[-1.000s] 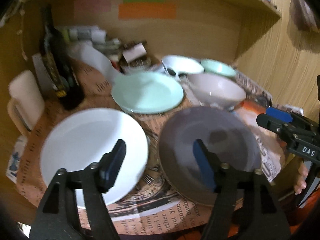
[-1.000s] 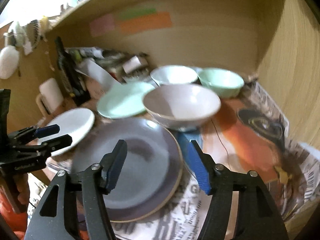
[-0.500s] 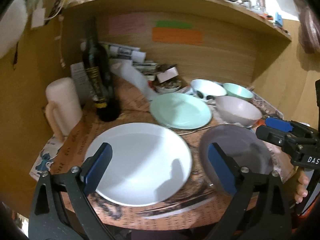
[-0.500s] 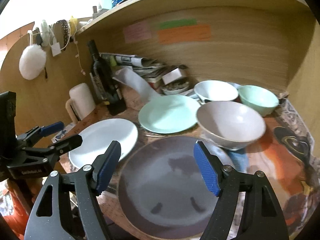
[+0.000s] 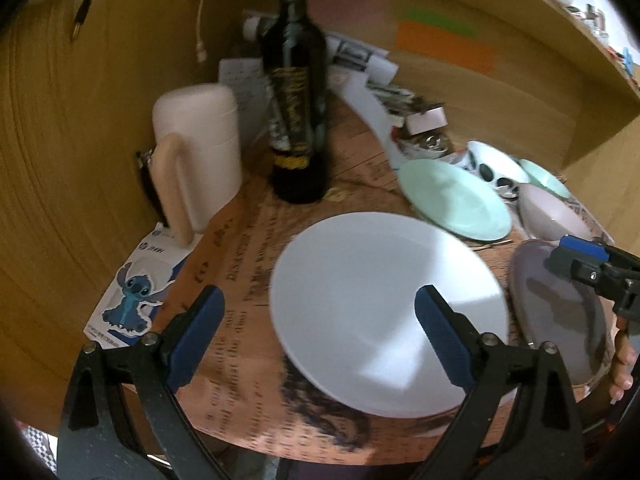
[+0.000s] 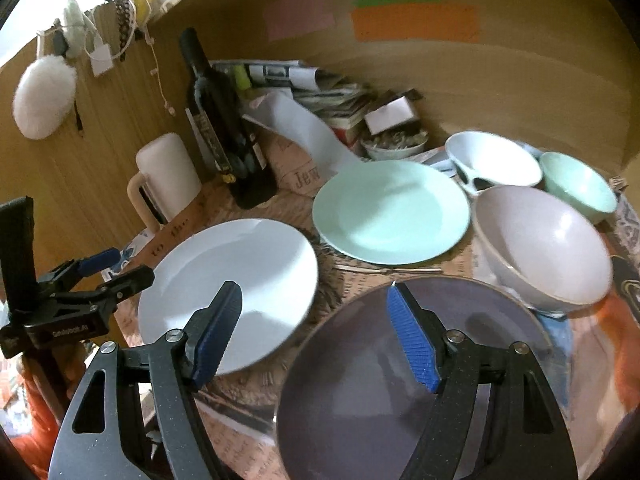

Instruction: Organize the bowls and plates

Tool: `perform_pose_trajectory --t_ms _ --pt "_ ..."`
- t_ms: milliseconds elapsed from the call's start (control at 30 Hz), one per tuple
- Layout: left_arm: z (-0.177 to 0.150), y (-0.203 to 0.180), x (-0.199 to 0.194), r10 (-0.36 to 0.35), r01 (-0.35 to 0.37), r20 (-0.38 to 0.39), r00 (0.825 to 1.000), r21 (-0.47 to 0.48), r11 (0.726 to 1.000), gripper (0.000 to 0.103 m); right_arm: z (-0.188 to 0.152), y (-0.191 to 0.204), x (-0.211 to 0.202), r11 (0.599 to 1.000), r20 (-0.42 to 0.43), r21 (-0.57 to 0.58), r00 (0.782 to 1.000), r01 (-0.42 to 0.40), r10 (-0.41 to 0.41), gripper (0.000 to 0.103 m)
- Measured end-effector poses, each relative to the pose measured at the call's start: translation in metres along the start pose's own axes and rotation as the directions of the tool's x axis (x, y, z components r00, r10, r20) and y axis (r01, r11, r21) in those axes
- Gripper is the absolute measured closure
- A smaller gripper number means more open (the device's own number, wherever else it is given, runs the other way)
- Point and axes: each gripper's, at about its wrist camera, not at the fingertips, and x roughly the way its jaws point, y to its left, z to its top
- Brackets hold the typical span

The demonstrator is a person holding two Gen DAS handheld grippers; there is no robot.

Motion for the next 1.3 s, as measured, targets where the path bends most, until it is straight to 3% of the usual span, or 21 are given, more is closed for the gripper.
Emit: perform_pose_trajectory --t_ms 233,267,400,500,800,1300 --pt "-0.004 0.024 0.02 -0.01 0.009 -0.041 0.999 -0.017 1.0 0.006 0.007 0.005 0.031 1.0 -0.068 0.003 0.998 0.016 -0.016 0.031" --pt "-0.004 0.027 0.021 -0.014 0.013 -0.044 0.999 -0.021 1.0 0.007 0.007 0.005 0.034 1.0 -0.079 0.004 0.997 0.015 -0.015 0.035" --pt "-0.004 0.035 0.027 -0.053 0.051 -0.07 0.996 -0.033 0.998 0.025 0.01 0.007 0.05 1.0 -0.135 0.001 0.991 0.026 -0.025 0.052" --pt "-0.003 0.037 0.029 -0.065 0.062 -0.079 0.995 -0.03 0.998 0.032 0.012 0.007 0.06 0.999 -0.166 0.008 0.986 0.033 -0.031 0.062" --pt "-0.009 0.045 0.037 -0.116 0.111 -0.112 0.987 -0.054 0.992 0.06 0.013 0.009 0.08 0.998 -0.247 -0.001 0.967 0.061 -0.059 0.075" --pt "-0.013 0.035 0.04 -0.208 0.201 -0.146 0.967 -0.058 0.978 0.08 0.013 0.013 0.09 0.997 -0.268 -0.031 0.96 0.071 -0.077 0.078"
